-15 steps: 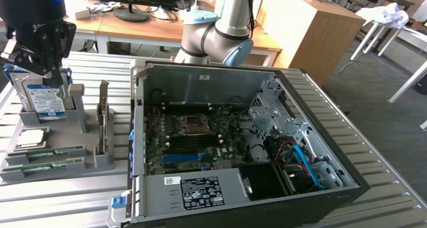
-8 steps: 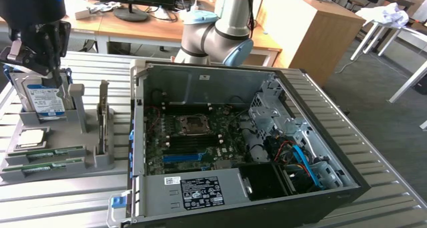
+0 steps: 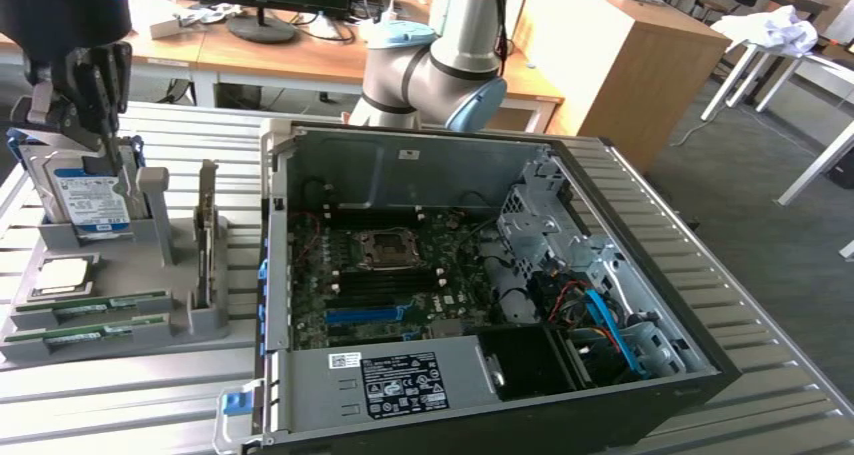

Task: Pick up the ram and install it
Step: 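Press down the ram until it locks into place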

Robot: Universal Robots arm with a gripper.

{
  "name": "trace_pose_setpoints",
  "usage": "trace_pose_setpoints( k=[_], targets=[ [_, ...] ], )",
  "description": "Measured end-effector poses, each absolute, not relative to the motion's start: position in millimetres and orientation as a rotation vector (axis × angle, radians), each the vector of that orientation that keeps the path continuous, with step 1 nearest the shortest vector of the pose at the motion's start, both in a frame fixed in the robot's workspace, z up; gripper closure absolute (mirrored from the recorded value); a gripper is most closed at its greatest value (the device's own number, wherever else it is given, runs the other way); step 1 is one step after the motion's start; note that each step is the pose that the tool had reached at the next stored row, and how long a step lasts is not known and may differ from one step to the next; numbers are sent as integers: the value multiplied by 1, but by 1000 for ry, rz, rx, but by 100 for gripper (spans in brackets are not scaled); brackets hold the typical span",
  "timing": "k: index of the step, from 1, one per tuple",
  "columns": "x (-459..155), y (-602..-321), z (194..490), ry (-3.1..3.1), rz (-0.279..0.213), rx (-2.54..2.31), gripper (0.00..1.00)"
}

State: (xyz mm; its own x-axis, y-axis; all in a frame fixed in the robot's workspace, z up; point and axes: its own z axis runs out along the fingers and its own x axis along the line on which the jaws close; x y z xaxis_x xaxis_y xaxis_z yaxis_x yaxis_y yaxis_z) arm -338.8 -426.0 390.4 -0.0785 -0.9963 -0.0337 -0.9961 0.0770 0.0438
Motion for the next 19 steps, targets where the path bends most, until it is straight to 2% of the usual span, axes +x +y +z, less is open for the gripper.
trace_pose_setpoints(
  k=[9, 10, 11, 12, 13, 14, 15, 16, 19],
  targets=[
    [-339, -431, 390, -2298, -86, 2133, 89],
    [-339, -432, 390, -2297, -86, 2133, 84],
    [-339, -433, 390, -2298, -86, 2134, 84],
    [-339, -433, 390, -2298, -86, 2133, 77],
    [-339, -433, 390, -2298, -86, 2133, 77],
    [-339, -433, 390, -2298, -86, 2133, 71],
    [-339, -433, 390, -2298, -86, 2133, 71],
    [-339, -433, 390, -2298, -86, 2133, 64],
    [-339, -433, 390, -2298, -86, 2134, 64]
  ],
)
